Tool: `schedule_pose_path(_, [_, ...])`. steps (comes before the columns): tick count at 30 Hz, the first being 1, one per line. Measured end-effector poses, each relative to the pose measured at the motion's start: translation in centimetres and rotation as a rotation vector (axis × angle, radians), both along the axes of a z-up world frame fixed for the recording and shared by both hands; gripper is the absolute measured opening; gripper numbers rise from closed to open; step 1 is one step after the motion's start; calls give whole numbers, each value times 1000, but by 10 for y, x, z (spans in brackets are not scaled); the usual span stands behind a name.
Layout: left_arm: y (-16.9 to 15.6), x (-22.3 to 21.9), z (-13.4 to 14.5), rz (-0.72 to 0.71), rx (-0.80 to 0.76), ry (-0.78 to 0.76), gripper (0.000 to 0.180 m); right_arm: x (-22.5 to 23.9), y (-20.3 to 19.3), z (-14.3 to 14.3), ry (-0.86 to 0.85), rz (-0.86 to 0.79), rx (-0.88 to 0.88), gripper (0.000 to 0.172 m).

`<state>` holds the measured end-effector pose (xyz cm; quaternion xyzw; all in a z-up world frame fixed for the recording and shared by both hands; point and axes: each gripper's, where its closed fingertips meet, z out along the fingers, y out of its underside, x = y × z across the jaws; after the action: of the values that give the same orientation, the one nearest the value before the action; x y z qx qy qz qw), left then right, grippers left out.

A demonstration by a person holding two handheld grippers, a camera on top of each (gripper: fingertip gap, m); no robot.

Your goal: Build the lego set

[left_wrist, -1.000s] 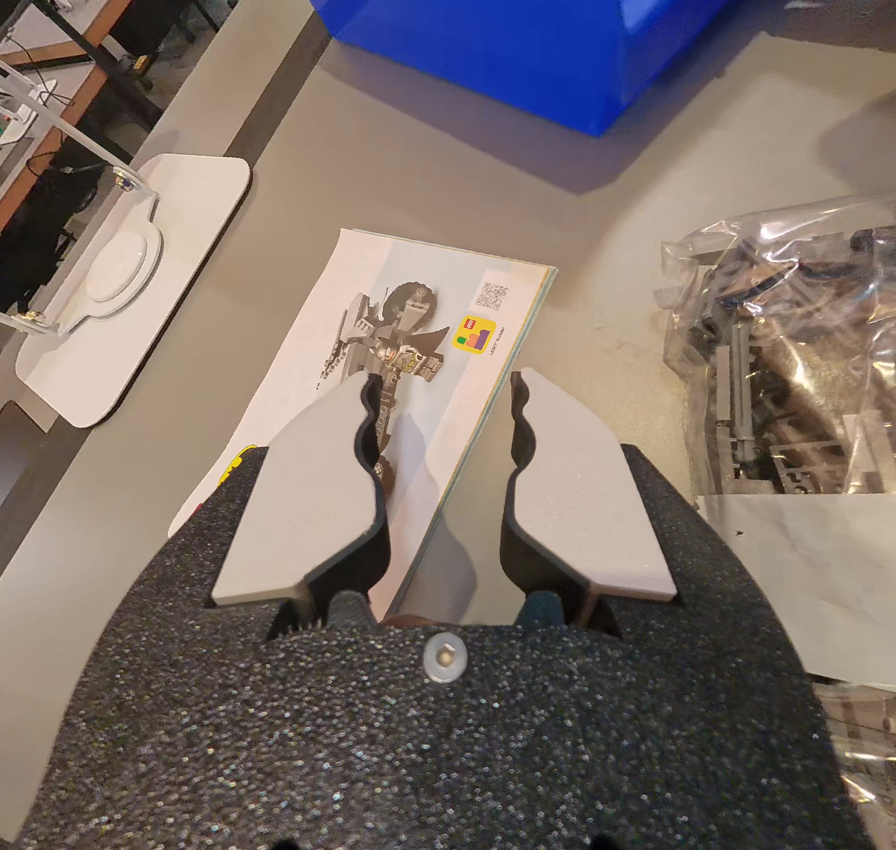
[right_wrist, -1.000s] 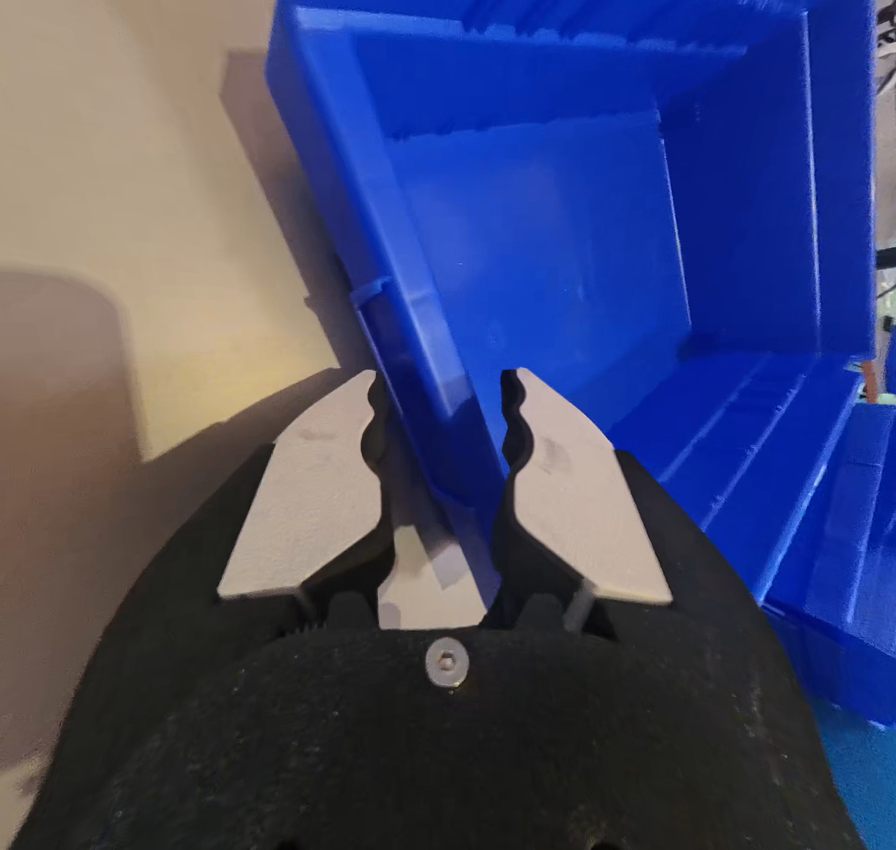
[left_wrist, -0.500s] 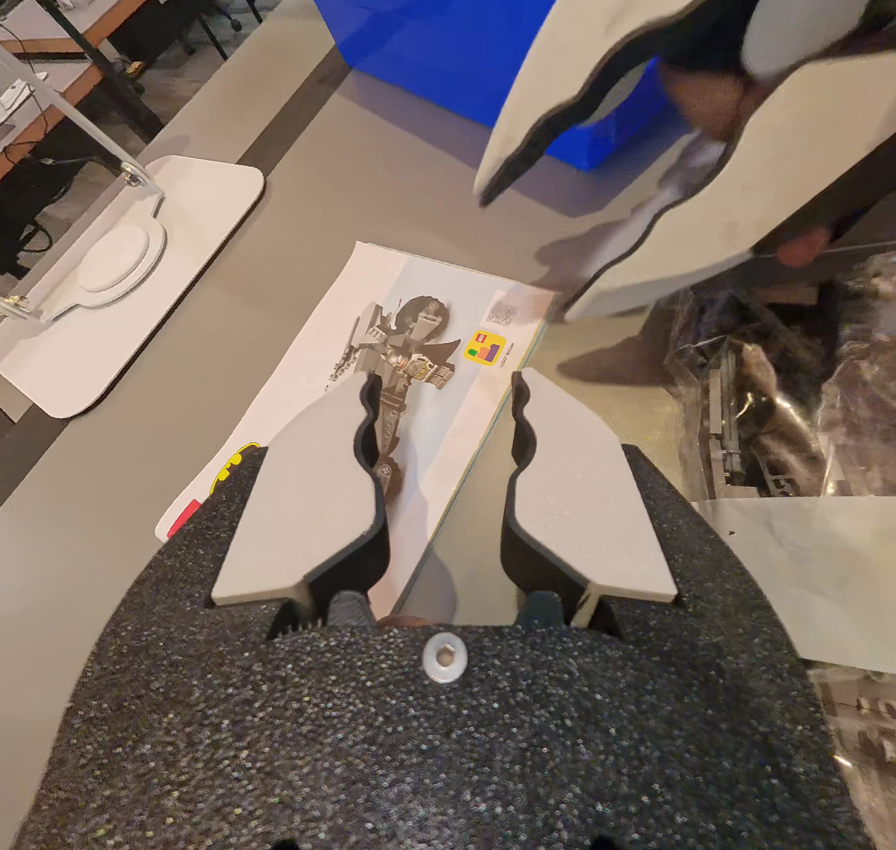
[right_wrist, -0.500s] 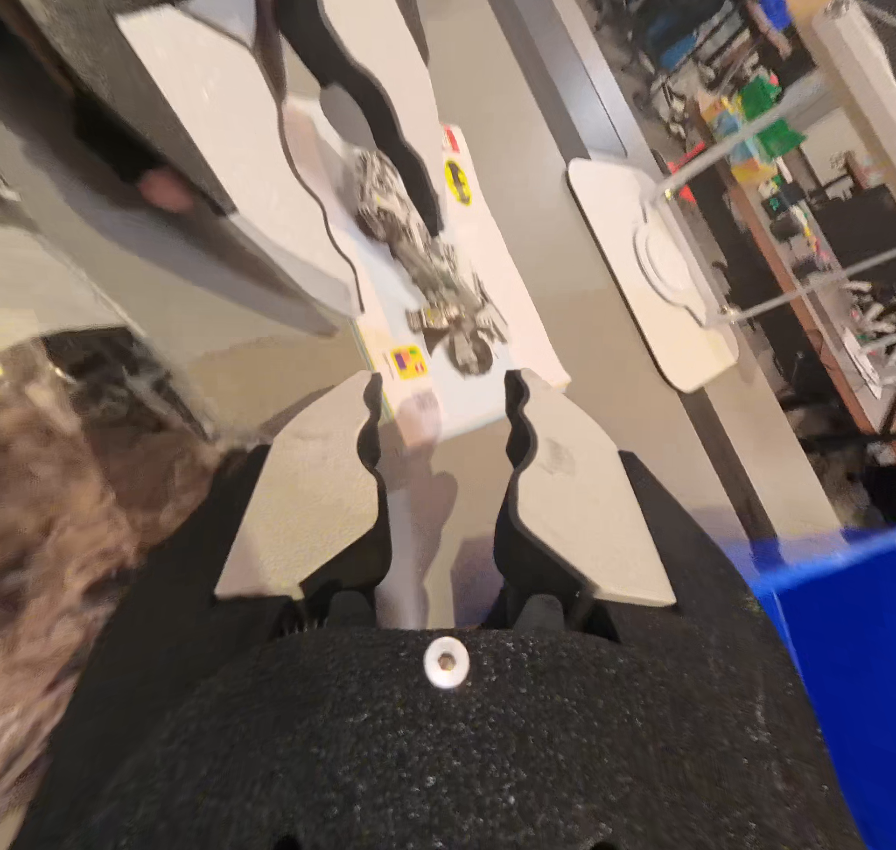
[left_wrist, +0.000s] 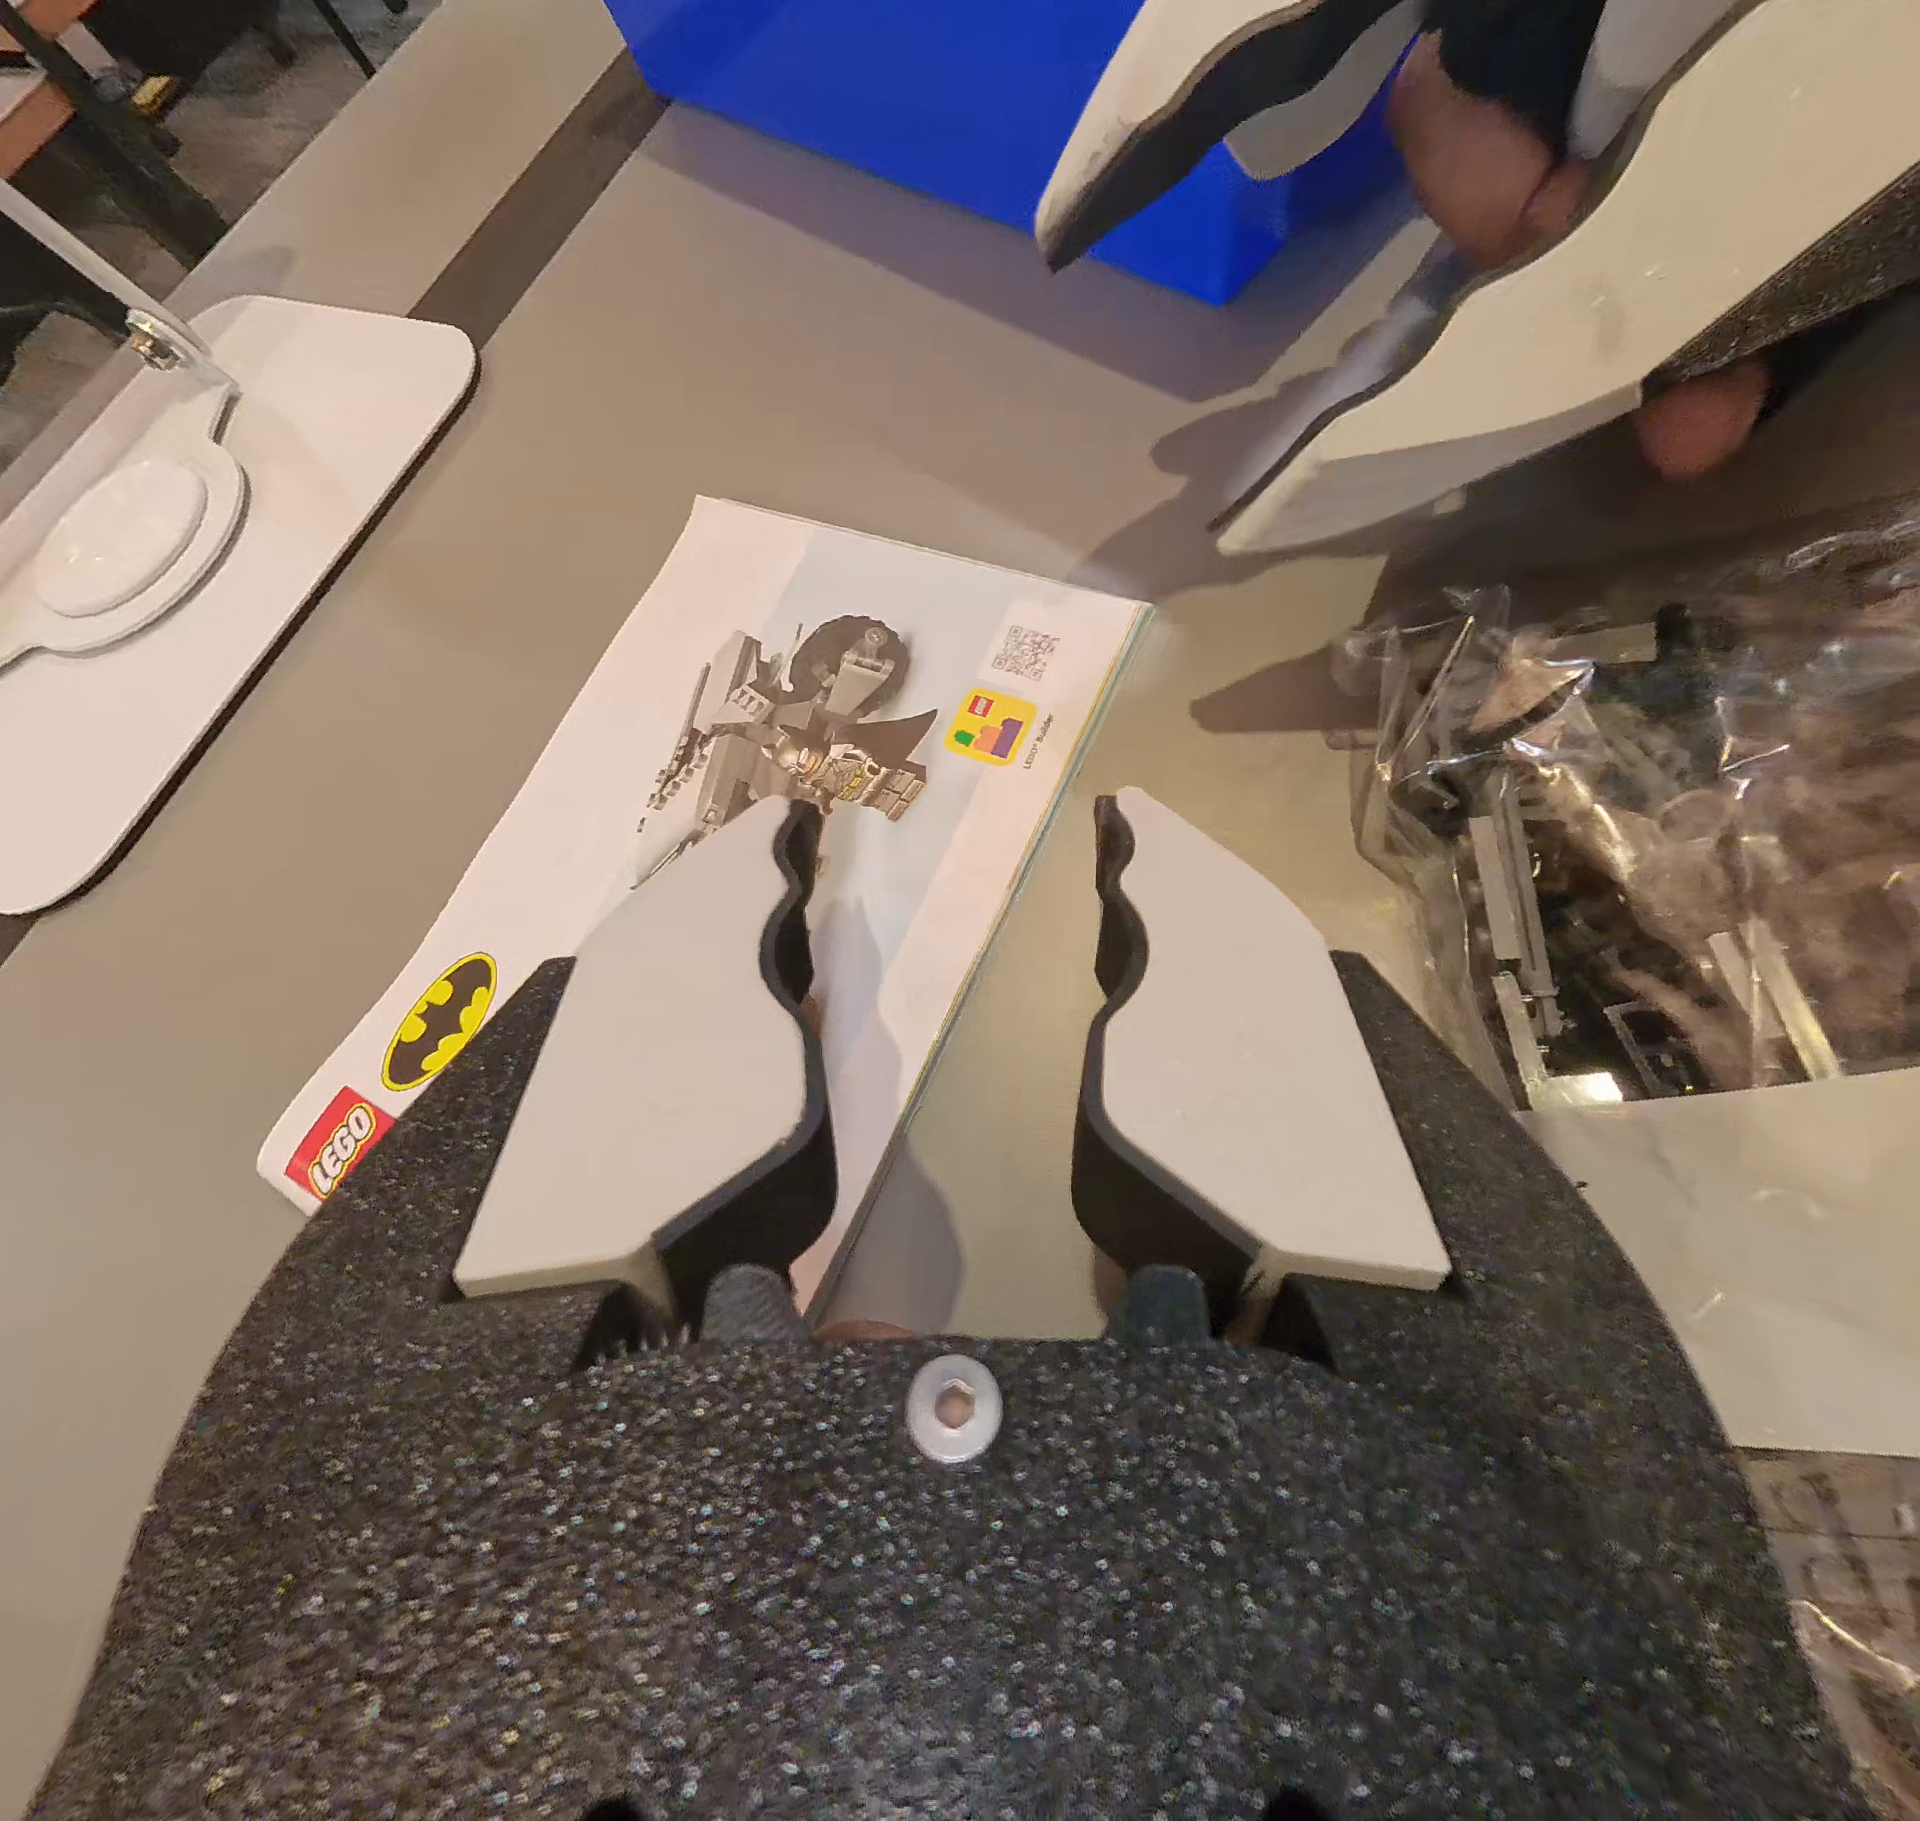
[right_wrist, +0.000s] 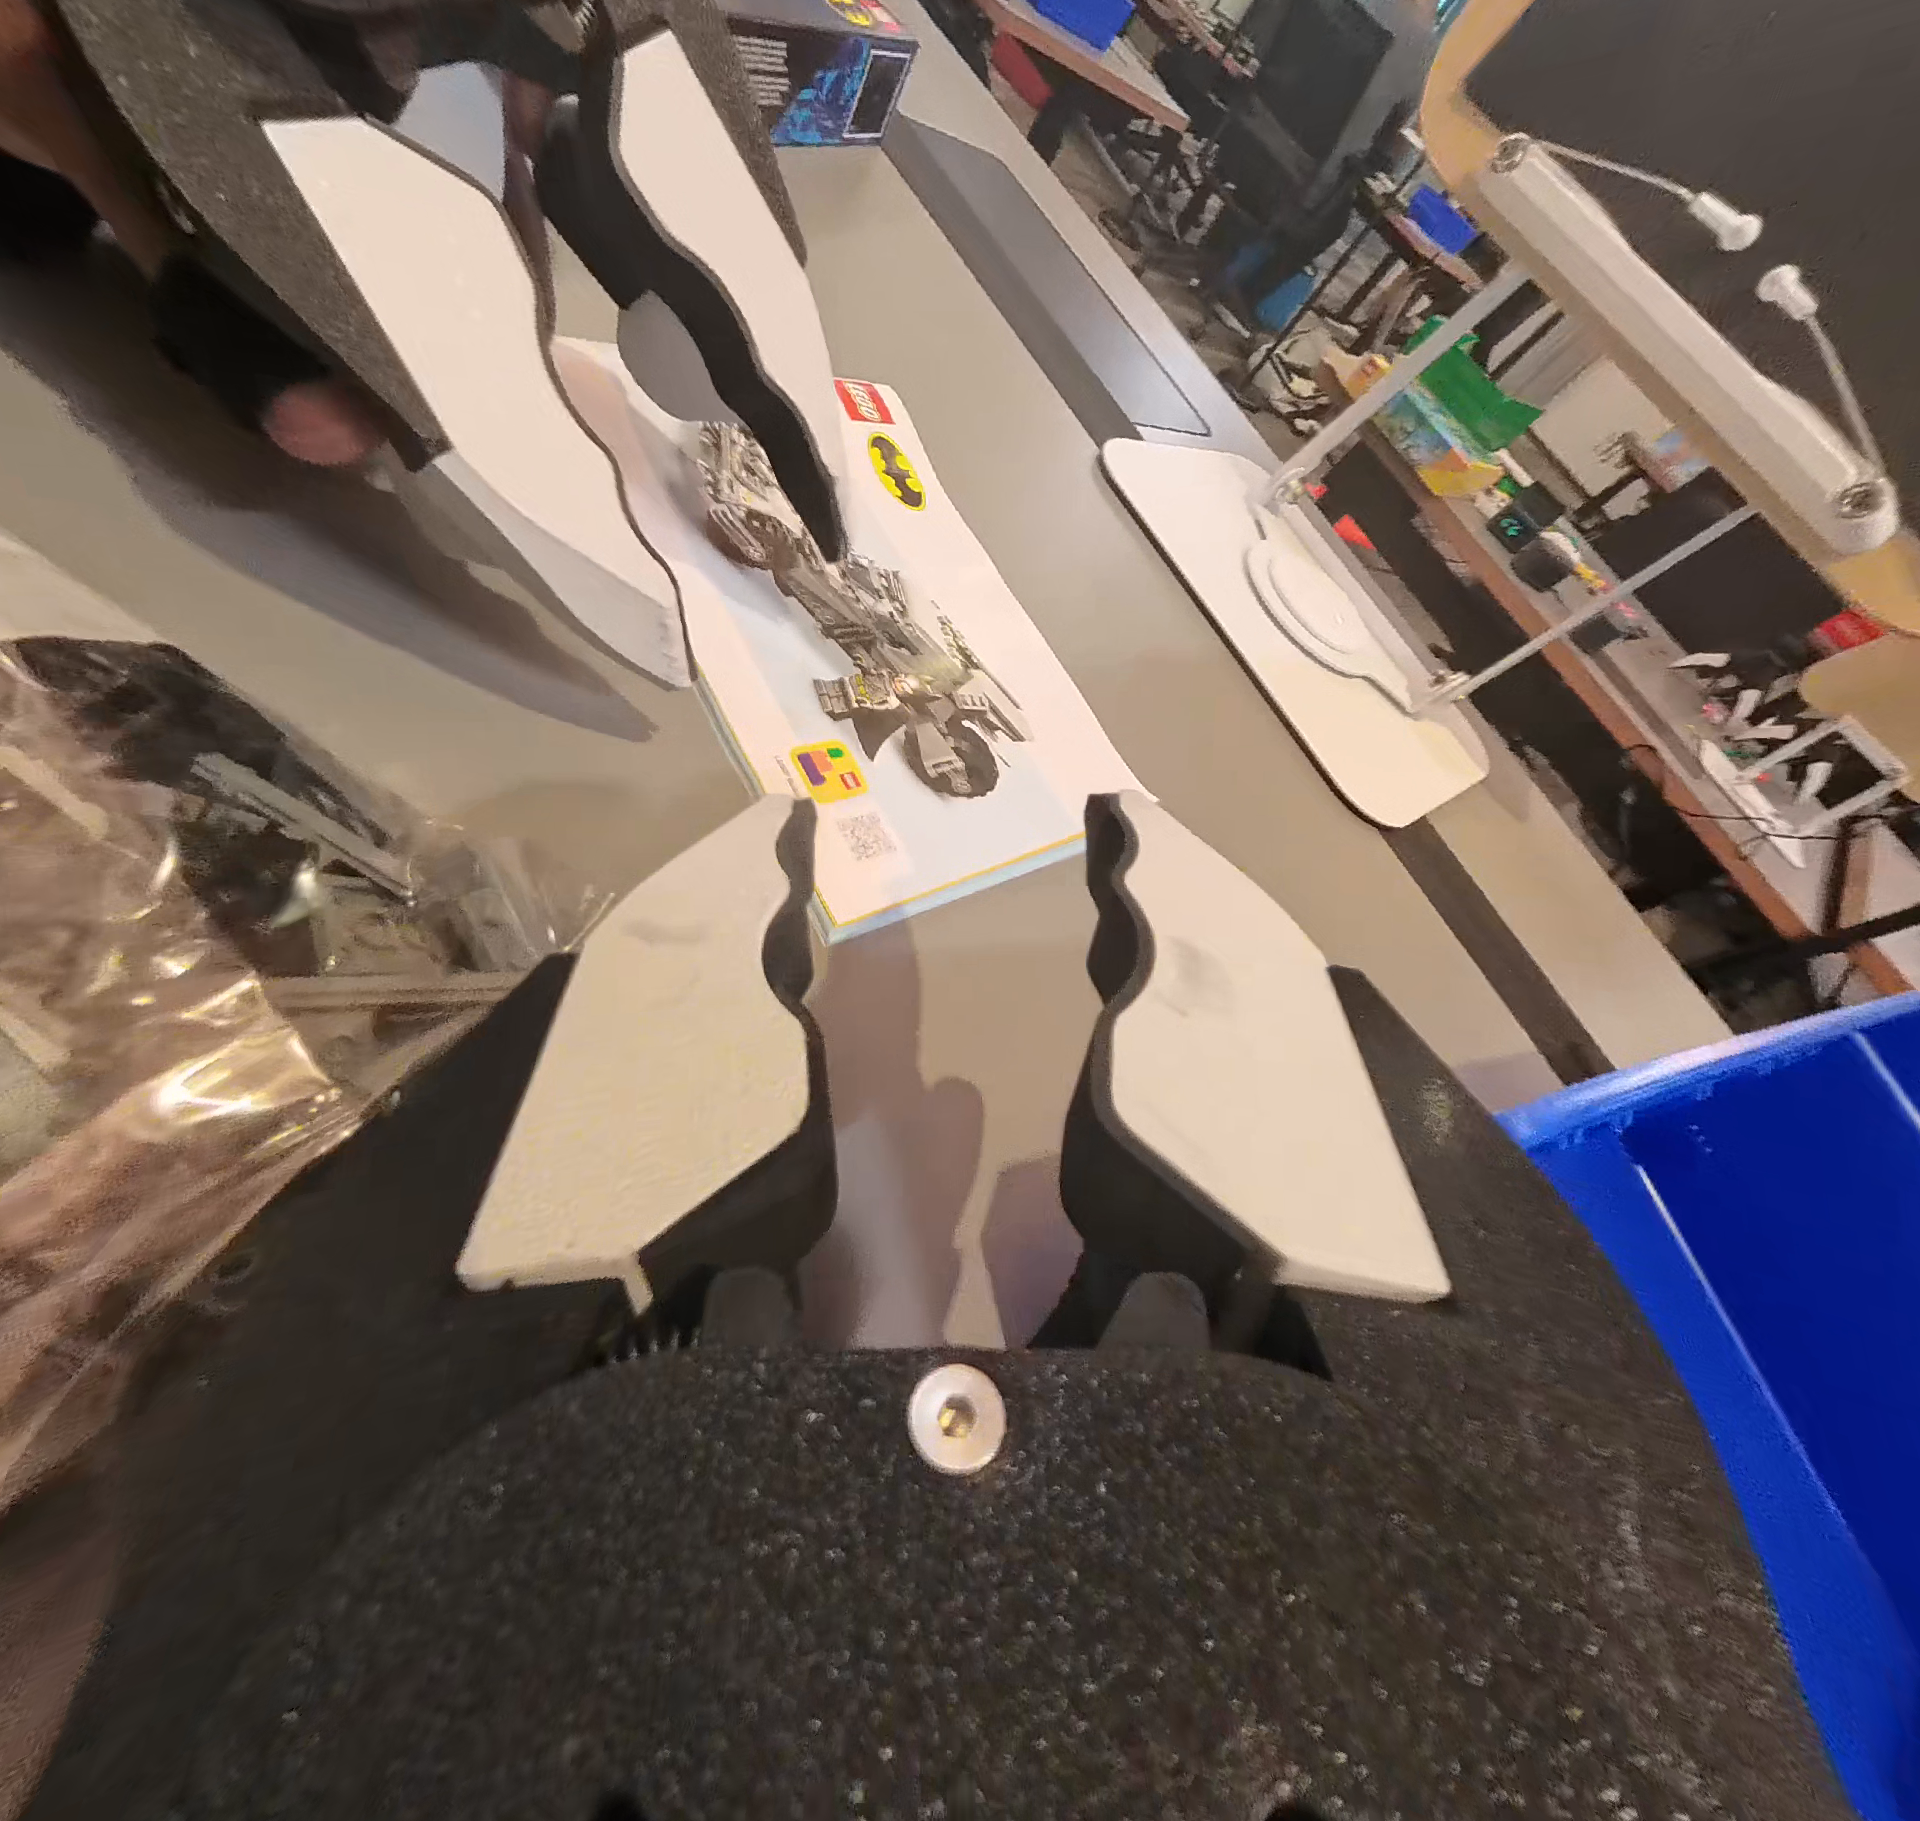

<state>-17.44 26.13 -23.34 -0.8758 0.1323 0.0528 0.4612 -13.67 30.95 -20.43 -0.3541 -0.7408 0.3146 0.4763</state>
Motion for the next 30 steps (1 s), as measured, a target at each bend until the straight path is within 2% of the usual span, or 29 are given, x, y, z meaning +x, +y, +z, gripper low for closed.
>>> schedule_pose_path(14, [0, 4, -2, -9, 5, 131, 54, -1, 4, -7, -11, -58, 99, 51])
schedule_pose_path(18, [0, 4, -4, -10, -8, 124, 57, -1, 2, -9, -11, -53, 124, 51])
schedule_pose_path(21, [-2, 4, 0, -22, 1, 55, 60, -2, 3, -8, -16, -54, 111, 51])
schedule_pose_path(26, [11, -6, 28, -28, 3, -54, 61, -2, 5, -8, -28, -53, 75, 51])
schedule_pose_path(30, [47, -24, 55, -50, -28, 7, 63, -4, 11, -9, -62, -75, 19, 50])
